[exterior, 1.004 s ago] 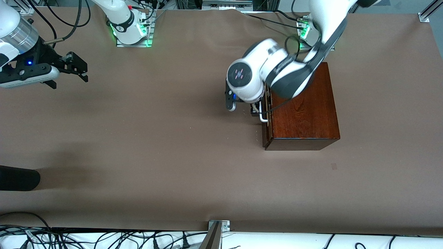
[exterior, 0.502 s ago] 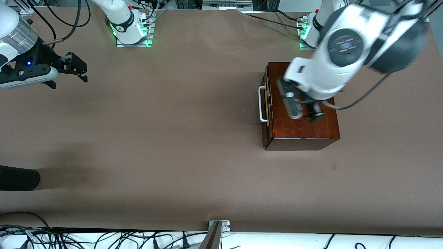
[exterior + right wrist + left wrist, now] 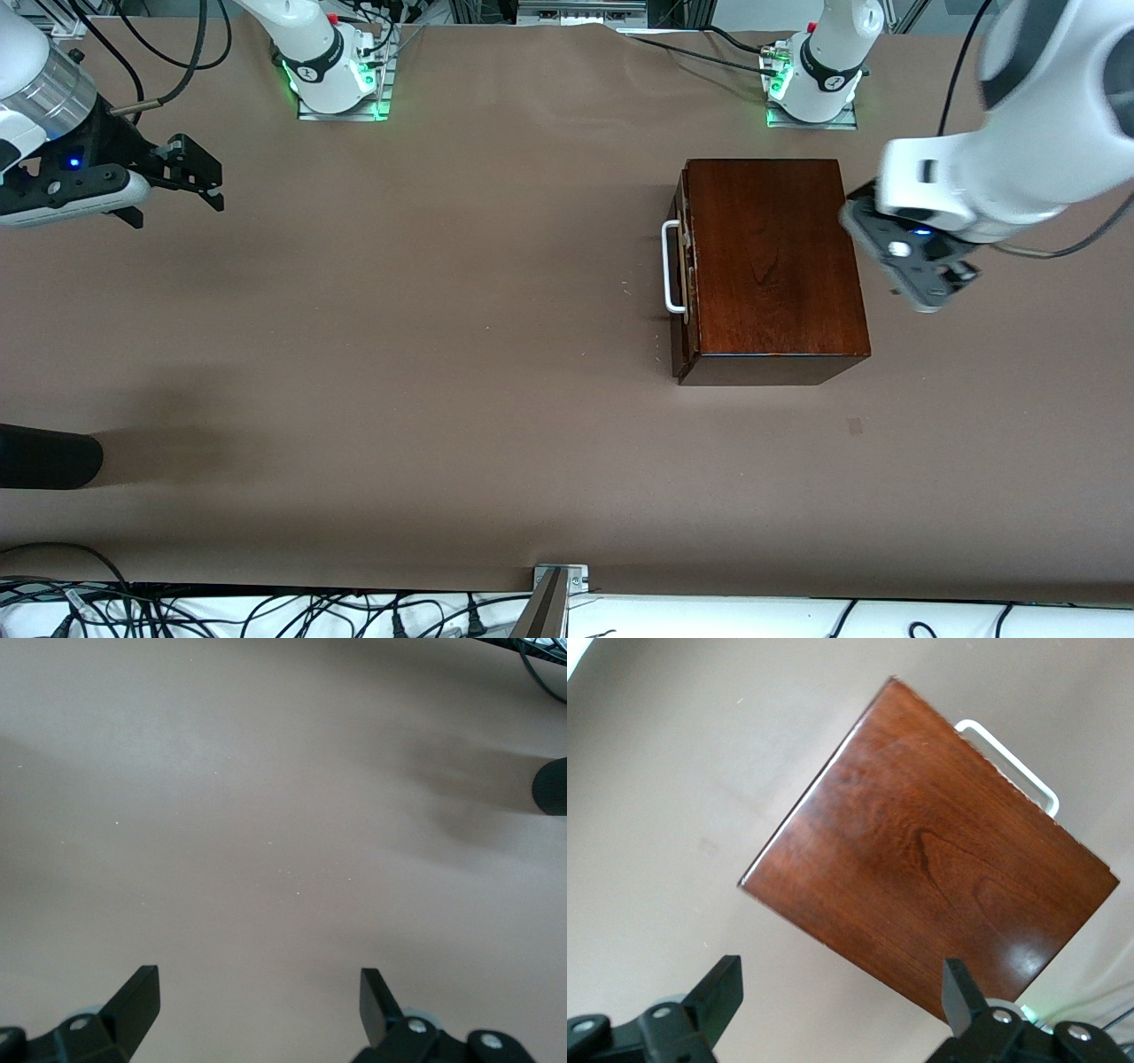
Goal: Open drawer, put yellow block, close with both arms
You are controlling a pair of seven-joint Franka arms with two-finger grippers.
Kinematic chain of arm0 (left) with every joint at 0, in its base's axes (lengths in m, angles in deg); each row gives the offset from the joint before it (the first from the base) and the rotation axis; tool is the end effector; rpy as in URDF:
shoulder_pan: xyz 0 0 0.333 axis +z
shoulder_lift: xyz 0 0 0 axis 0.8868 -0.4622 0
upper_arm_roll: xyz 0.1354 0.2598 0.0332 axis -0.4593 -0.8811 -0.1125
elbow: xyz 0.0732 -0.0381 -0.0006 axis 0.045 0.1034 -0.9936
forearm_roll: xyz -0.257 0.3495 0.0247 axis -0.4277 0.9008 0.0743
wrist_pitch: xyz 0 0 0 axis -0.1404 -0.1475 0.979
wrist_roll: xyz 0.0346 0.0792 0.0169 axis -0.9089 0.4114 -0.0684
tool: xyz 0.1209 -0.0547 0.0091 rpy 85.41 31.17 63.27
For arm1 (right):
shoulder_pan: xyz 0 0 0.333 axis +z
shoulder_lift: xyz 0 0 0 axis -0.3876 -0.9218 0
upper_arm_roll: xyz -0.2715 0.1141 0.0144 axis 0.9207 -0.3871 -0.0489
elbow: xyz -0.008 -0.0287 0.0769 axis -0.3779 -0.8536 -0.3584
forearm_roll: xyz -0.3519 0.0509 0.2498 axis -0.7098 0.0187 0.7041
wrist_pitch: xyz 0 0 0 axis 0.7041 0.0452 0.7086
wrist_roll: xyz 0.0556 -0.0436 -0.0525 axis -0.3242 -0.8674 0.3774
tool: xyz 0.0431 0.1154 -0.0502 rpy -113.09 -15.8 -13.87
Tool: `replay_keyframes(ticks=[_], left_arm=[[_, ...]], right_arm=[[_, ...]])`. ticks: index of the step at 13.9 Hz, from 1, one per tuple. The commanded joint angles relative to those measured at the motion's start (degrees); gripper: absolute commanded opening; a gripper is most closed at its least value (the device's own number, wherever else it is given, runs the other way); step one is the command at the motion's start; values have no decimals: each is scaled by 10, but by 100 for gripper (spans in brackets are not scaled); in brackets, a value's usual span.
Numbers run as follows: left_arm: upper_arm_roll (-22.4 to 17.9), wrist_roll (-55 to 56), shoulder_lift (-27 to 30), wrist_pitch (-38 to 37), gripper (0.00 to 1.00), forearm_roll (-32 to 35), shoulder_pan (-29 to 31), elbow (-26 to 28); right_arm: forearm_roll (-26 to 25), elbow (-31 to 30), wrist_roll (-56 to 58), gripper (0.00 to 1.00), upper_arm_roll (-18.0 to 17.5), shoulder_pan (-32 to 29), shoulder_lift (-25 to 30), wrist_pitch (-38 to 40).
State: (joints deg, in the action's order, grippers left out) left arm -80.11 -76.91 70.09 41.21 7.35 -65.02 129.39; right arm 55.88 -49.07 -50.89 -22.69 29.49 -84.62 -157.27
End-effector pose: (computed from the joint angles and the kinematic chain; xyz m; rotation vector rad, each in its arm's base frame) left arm 0.6328 -0.1201 0.5401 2.8431 -1.2176 -0.1990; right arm 0.5885 0.0863 0.5681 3.1118 0.3998 0.0955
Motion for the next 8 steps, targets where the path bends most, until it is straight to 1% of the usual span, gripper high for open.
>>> replay_keyframes(ticks=[1,4,6,8], left_arm=[[-69,93,97,44,100,-39,-13,123],[-77,221,154,76,100,-33,-5,186],[-77,317,166,76,100,-33,11,198],[-77,357,178,75,100,-32,27,201]], right_arm=[[2,10,-9,100,-2,-3,-3,11],[2,9,-9,100,-2,-3,-2,11],[2,9,-9,100,-2,-3,-2,11],[2,9,-9,100,-2,-3,-2,11]])
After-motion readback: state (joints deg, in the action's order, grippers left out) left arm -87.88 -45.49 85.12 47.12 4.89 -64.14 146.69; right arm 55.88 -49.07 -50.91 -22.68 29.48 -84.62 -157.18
